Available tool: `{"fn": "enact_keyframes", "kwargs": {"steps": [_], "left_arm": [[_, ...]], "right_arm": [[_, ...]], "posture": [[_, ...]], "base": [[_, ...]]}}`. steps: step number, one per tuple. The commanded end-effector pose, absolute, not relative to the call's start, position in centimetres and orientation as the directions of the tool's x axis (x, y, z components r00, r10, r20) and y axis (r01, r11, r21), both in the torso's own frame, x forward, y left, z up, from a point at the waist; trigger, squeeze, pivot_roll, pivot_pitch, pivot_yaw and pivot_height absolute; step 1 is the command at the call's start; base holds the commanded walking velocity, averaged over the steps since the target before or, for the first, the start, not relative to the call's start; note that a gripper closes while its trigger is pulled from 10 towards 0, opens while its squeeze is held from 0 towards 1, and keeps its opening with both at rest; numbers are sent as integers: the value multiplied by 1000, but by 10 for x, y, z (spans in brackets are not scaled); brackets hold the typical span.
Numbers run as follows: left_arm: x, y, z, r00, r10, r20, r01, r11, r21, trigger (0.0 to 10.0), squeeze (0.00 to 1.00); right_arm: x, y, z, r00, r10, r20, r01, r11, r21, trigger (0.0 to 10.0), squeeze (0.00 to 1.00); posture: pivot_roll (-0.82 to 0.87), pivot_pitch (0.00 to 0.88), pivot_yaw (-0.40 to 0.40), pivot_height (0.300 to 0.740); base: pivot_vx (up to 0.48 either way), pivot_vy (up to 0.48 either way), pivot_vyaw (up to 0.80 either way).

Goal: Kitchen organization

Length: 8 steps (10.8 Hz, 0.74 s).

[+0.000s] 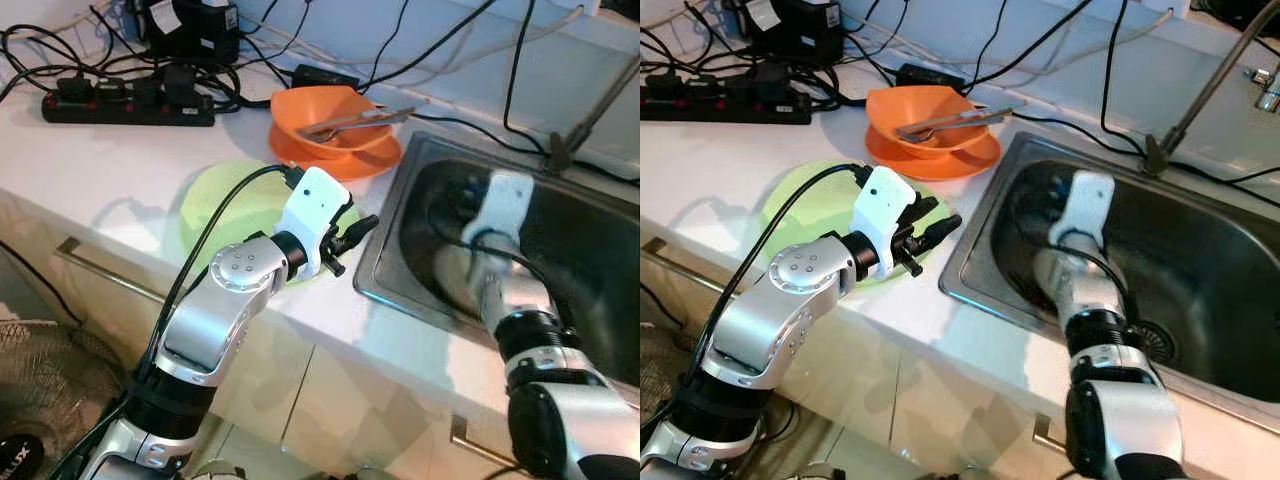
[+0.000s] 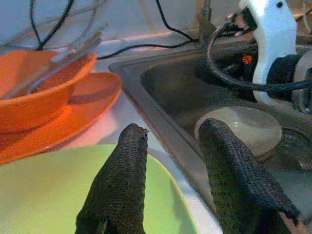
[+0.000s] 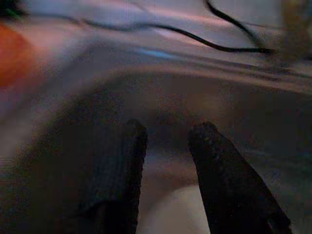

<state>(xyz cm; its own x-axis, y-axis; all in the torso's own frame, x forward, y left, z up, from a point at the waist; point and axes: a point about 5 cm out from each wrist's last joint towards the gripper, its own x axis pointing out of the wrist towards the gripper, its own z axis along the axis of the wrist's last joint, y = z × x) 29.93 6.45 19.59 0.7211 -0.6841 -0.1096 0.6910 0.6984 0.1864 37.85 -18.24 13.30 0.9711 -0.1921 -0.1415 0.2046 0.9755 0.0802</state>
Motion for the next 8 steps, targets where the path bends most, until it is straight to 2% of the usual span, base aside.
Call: {"fn": "enact_keyframes", "kwargs": {"steps": [1,3,4,6,7,8], "left_arm": [[305,68,202,764,-642,-58,639,741,206,10000,0],[319,82,217,855,-517,45,500,843,196,10000,0],[324,92,225,883,-460,88,441,880,177,10000,0],[325,114,235,905,-403,136,381,911,159,10000,0],[323,129,234,917,-379,124,360,921,148,10000,1000],[321,137,233,922,-368,118,351,926,140,10000,1000]], "right_arm": [[383,-171,152,996,-80,-39,86,981,173,10000,0],[380,-145,154,994,108,8,-107,961,255,10000,0],[376,-137,148,987,161,-1,-157,959,238,10000,0],[371,-134,135,985,171,-30,-158,953,258,10000,0],[368,-134,131,983,179,-39,-163,951,264,10000,0],[367,-133,130,982,184,-42,-167,950,265,10000,0]], "posture": [[42,42,-156,740],[42,44,-157,740],[42,44,-157,740],[49,51,-153,740],[50,54,-153,740],[54,60,-154,740]], "base": [[0,0,0],[0,0,0],[0,0,0],[0,0,0],[0,0,0],[0,0,0]]}}
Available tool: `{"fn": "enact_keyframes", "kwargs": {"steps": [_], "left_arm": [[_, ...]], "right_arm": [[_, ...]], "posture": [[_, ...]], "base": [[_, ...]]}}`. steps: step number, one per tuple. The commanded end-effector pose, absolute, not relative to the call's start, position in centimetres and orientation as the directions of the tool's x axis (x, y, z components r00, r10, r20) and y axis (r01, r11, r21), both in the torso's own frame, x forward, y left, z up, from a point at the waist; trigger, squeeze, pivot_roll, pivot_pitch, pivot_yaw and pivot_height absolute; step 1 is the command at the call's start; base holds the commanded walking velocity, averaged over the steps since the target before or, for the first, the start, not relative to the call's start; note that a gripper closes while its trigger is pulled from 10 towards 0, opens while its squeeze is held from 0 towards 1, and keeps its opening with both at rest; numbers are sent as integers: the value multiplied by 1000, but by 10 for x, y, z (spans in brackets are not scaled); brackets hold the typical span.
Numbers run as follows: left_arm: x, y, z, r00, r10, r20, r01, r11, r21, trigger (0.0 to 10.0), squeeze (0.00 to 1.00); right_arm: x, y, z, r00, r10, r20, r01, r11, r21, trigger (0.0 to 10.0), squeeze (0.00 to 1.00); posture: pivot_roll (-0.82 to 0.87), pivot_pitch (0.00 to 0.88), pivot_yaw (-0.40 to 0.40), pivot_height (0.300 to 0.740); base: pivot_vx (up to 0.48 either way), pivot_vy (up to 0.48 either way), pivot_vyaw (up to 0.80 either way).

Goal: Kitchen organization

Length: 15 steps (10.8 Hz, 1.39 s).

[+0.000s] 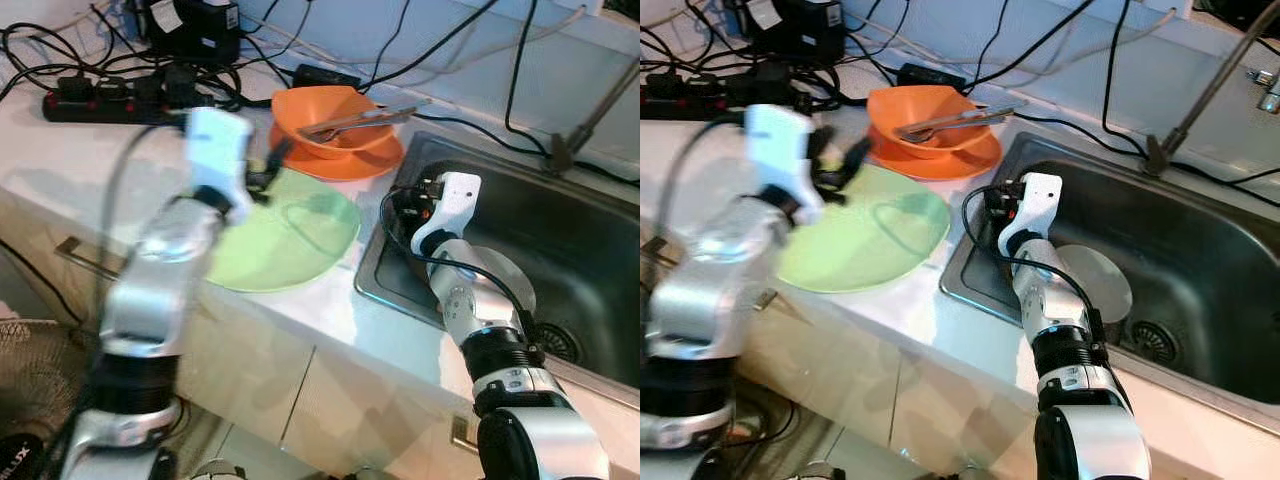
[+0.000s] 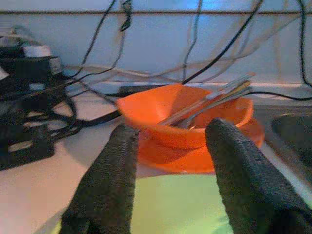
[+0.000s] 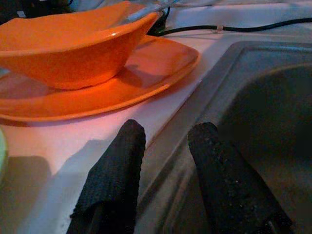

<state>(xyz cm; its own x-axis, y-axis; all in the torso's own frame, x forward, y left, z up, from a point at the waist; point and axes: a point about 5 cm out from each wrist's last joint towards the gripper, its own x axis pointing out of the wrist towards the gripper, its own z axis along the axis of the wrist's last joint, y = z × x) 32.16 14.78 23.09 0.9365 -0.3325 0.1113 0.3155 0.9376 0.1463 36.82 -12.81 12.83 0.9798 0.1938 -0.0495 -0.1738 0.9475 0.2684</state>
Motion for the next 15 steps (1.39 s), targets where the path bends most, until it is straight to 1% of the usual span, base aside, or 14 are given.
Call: {"fn": "enact_keyframes", "kwargs": {"steps": [1,3,5,9,10,11,12,13,14,15], "left_arm": [[316,158,232,939,-326,105,310,940,143,10000,1000],[309,187,231,966,-247,72,234,960,155,10000,1000],[300,206,225,982,-185,25,179,969,171,10000,1000],[285,225,220,989,-137,-56,143,983,118,10000,1000],[278,228,211,975,-167,-148,169,986,-2,10000,0],[276,229,209,970,-158,-187,155,987,-32,10000,0],[274,234,208,961,-150,-233,130,987,-98,10000,0],[274,234,210,958,-156,-239,122,981,-152,10000,0],[274,228,216,951,-186,-248,125,962,-242,10000,0],[273,226,218,941,-213,-265,130,945,-299,10000,0]], "right_arm": [[367,-134,128,981,188,-49,-168,949,266,10000,0],[366,-131,125,978,197,-63,-174,949,264,10000,0],[364,-129,123,976,208,-67,-183,947,263,10000,0],[363,-126,121,972,224,-75,-198,946,255,10000,0],[363,-124,119,970,227,-84,-200,947,253,10000,0],[363,-123,119,969,230,-86,-203,946,252,10000,0],[363,-122,118,968,234,-87,-206,946,251,10000,0],[363,-122,118,968,235,-88,-207,946,249,10000,0],[362,-122,117,968,233,-93,-204,947,247,10000,0],[362,-123,116,968,230,-95,-201,948,246,10000,0]], "posture": [[58,64,-155,740],[61,66,-156,740],[70,71,-159,740],[81,69,-165,740],[93,65,-167,740],[93,65,-167,740],[99,60,-167,740],[99,60,-166,740],[101,57,-163,740],[103,54,-160,740]], "base": [[0,0,0],[0,0,0],[0,0,0],[0,0,0],[0,0,0],[0,0,0],[0,0,0],[0,0,0],[0,0,0],[0,0,0]]}}
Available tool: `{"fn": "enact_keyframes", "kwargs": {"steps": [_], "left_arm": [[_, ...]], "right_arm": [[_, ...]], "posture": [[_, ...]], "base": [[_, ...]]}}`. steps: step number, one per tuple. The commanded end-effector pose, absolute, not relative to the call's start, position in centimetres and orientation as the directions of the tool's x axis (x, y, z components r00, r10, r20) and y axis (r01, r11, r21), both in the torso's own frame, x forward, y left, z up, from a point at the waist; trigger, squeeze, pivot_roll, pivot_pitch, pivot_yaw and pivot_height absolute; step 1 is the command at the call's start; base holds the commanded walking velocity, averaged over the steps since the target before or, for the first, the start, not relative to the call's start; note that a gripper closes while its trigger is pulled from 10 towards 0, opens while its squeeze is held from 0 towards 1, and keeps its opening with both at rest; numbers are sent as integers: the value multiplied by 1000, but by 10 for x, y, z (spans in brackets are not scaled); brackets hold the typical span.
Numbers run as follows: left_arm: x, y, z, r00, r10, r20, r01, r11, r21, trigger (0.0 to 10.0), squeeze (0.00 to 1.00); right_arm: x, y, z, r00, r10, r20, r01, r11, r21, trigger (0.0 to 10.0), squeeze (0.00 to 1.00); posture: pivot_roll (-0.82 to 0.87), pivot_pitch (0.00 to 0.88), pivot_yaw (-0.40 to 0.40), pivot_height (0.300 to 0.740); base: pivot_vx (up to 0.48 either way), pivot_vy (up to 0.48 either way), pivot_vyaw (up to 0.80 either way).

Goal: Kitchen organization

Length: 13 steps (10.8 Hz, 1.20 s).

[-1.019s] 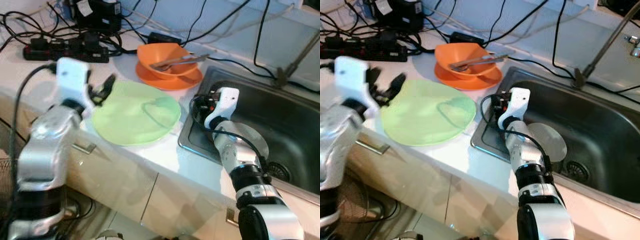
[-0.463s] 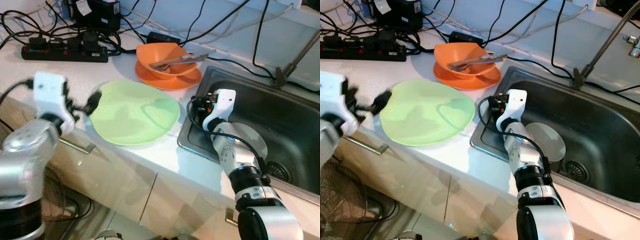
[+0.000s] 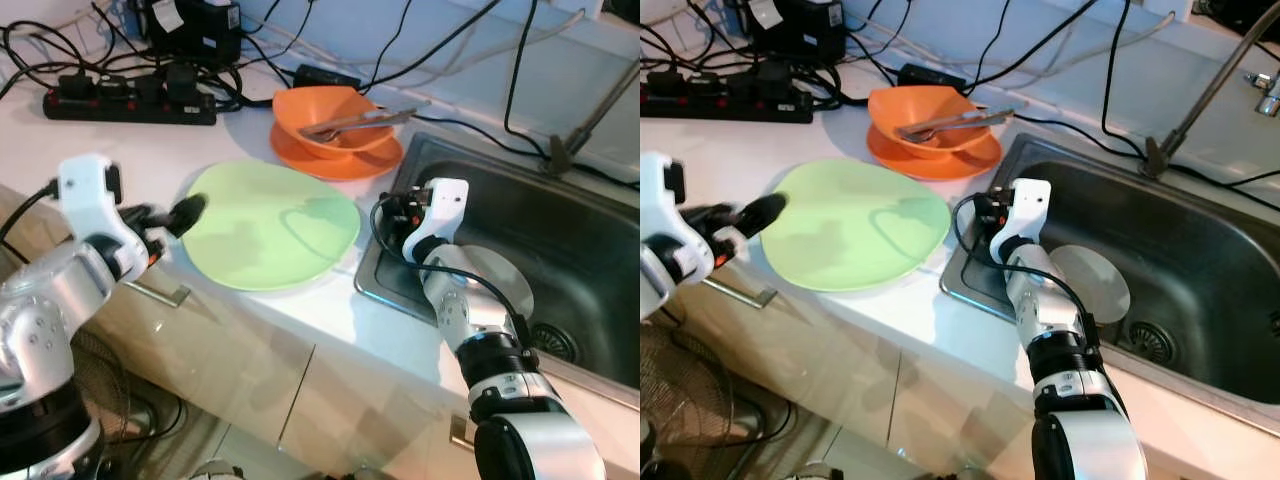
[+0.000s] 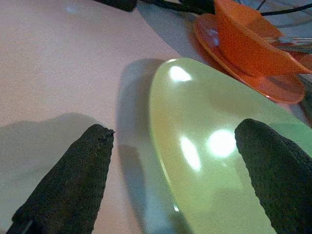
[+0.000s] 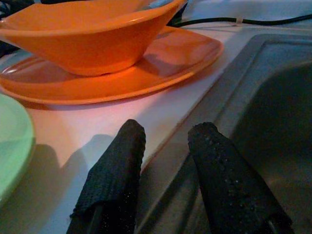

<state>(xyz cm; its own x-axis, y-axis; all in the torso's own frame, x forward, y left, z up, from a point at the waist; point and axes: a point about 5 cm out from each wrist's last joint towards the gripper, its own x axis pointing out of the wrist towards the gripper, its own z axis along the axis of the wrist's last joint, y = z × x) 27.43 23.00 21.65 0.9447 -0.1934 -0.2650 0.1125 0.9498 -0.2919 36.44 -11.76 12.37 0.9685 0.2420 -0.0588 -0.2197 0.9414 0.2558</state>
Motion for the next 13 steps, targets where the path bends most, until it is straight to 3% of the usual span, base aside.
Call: {"fn": "enact_keyframes", "kwargs": {"steps": [1,3,6,8,12,13], "left_arm": [[273,225,218,936,-226,-270,136,939,-315,10000,0],[278,219,222,896,-320,-308,167,886,-433,10000,0],[278,206,209,843,-398,-362,190,850,-491,10000,0],[273,170,196,758,-535,-373,255,770,-584,10000,0],[273,148,191,728,-591,-348,280,719,-636,10000,0],[272,145,191,725,-595,-346,282,715,-640,4902,0]], "right_arm": [[362,-123,116,969,230,-95,-201,948,246,10000,0],[362,-122,116,969,227,-97,-197,948,249,10000,0],[361,-123,114,969,221,-106,-189,950,250,10000,0],[362,-123,114,970,218,-106,-186,949,253,10000,0],[362,-125,114,972,210,-109,-178,951,252,10000,0],[362,-124,114,972,209,-109,-176,951,253,10000,0]], "posture": [[103,53,-160,740],[102,47,-148,740],[100,53,-144,740],[93,57,-140,740],[87,64,-136,740],[87,64,-136,740]], "base": [[0,0,0],[0,0,0],[0,0,0],[0,0,0],[0,0,0],[0,0,0]]}}
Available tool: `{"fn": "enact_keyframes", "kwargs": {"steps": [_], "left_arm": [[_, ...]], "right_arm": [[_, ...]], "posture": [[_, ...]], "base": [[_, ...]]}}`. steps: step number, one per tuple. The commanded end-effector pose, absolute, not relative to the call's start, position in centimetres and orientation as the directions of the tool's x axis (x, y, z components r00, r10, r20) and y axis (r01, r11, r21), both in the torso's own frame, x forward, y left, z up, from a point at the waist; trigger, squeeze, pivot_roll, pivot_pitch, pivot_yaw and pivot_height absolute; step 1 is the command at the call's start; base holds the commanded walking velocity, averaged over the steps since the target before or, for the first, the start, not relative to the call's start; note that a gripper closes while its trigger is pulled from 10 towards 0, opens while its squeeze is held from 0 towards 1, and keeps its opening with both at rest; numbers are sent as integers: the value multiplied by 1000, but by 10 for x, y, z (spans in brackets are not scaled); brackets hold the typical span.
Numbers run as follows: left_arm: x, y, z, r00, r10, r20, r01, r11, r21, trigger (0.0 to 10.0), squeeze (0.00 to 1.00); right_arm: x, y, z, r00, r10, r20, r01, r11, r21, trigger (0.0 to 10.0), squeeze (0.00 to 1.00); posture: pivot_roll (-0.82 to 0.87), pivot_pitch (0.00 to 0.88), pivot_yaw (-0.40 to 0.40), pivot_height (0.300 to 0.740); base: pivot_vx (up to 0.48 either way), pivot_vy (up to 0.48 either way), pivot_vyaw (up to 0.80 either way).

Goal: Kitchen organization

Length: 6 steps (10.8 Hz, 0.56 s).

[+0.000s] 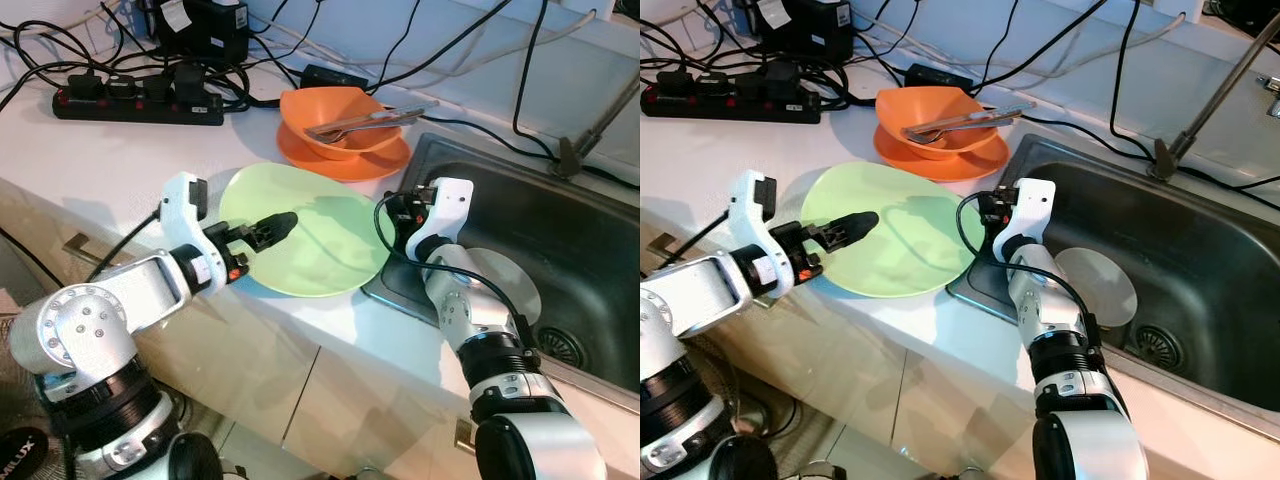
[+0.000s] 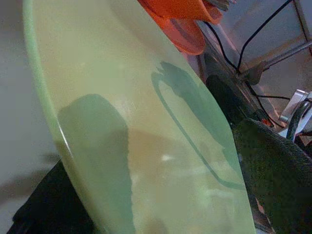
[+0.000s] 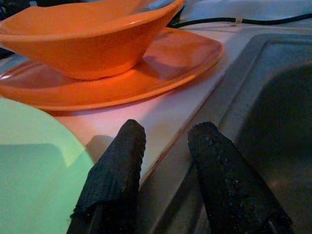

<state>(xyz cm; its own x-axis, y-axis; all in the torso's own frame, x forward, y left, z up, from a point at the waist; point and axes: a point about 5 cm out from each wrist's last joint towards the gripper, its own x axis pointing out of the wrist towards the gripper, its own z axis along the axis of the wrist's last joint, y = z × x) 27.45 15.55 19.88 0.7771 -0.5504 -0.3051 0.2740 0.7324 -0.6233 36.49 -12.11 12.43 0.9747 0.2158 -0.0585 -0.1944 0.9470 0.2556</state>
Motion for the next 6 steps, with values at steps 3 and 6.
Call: {"fn": "enact_keyframes", "kwargs": {"steps": [3,6], "left_arm": [[272,145,192,737,-575,-356,271,733,-623,0,0],[273,148,193,752,-554,-357,264,750,-606,0,0]], "right_arm": [[362,-126,114,973,203,-109,-170,953,251,10000,0],[362,-129,115,975,193,-112,-161,956,247,10000,0]], "posture": [[82,70,-138,740],[84,73,-144,740]], "base": [[0,0,0],[0,0,0]]}}
